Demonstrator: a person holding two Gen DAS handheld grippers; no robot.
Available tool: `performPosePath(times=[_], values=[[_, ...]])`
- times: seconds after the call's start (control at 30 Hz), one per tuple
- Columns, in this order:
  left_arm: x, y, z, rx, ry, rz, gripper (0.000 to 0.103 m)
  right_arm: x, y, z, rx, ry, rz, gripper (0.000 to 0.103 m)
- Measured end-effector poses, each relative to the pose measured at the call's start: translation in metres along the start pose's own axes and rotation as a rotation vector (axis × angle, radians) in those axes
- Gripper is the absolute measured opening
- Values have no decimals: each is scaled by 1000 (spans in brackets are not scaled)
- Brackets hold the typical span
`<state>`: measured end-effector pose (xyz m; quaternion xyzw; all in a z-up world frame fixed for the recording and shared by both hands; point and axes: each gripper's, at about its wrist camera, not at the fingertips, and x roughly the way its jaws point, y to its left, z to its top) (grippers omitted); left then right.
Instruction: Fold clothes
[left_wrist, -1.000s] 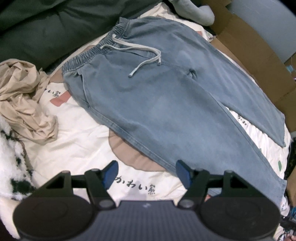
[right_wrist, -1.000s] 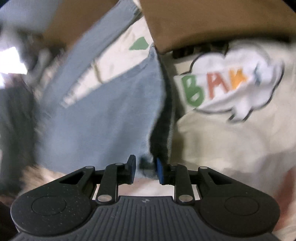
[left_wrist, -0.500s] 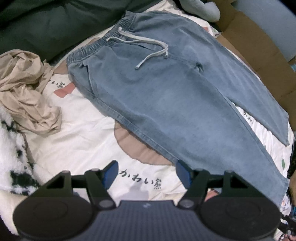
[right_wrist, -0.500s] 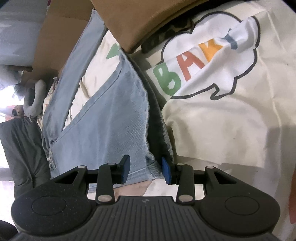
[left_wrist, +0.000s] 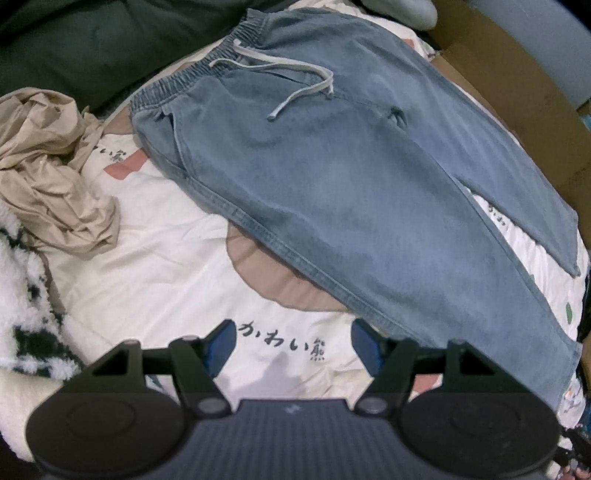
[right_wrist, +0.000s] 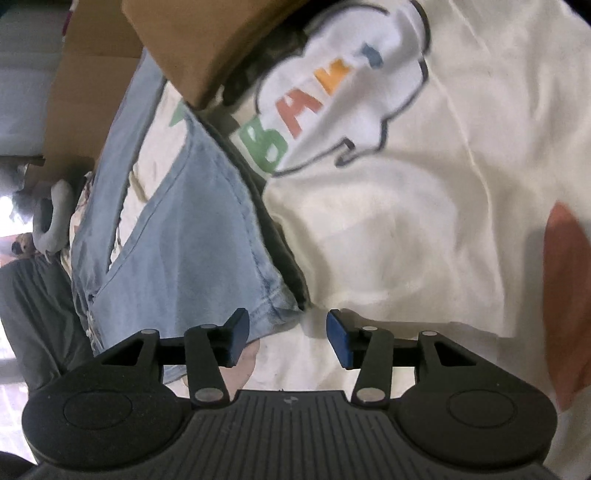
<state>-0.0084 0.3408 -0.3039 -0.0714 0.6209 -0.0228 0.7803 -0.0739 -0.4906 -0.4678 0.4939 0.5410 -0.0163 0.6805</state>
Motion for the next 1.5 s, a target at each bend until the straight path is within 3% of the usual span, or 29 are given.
performPosePath(times=[0.13, 0.47, 0.6, 0.67, 0.87, 1.13, 1.2, 1.23, 1.4, 1.5], values=[[2, 0, -1, -8, 1, -1, 71, 13, 2, -4, 37, -36, 56, 53], [27, -5, -5, -55, -1, -23, 71, 2, 34, 2, -48, -56, 142, 45], [45, -13, -7, -90, 10, -58, 70, 10, 30, 7, -27, -54, 87, 43], [54, -16, -8, -110, 14, -78, 70, 16, 26, 9, -22, -58, 47, 26], [81, -17, -1, -214, 12, -158, 58, 17, 33, 11, -50, -64, -27, 10], [110, 5, 2, -425, -26, -237, 37, -5, 65, 10, -136, -86, -124, 9], [116, 9, 1, -445, -25, -245, 23, -14, 72, 8, -137, -91, -125, 9], [118, 11, 1, -454, -26, -243, 20, -19, 75, 7, -137, -93, -126, 9], [127, 20, -2, -489, -21, -238, 20, -39, 96, 4, -137, -102, -125, 9], [129, 23, -4, -493, -22, -243, 25, -49, 110, 0, -156, -103, -127, 9]])
